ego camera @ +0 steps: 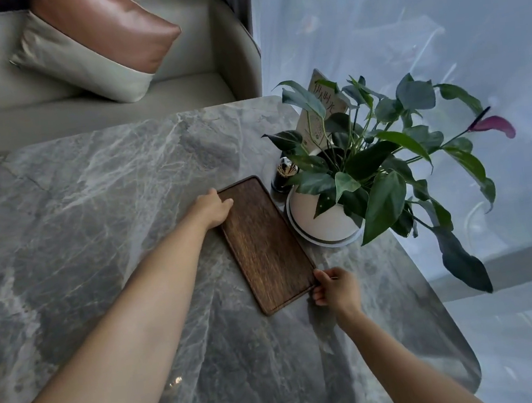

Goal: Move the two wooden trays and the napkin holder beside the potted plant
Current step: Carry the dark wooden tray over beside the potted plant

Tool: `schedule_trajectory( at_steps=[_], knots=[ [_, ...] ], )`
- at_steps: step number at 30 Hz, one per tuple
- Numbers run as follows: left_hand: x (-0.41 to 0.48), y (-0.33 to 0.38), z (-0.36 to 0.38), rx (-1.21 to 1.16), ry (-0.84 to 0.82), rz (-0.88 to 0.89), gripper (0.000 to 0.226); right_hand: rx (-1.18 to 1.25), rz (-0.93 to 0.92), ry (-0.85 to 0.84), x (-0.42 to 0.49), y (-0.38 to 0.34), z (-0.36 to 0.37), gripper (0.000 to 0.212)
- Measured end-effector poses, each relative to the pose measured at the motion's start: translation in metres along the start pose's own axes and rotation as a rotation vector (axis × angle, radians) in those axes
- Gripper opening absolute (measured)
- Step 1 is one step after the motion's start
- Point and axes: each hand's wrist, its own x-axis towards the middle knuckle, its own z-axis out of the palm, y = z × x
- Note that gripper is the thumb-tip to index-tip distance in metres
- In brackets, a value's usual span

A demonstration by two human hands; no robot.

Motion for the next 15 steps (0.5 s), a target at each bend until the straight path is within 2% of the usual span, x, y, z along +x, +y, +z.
schedule_trajectory(
  at_steps=[15],
  knots=[
    [0.010,0.015,0.005,0.082,0.007,0.049,0.067,-0.016,-0.011,-0.029,0.010,-0.001,-0.002,0.011]
  ],
)
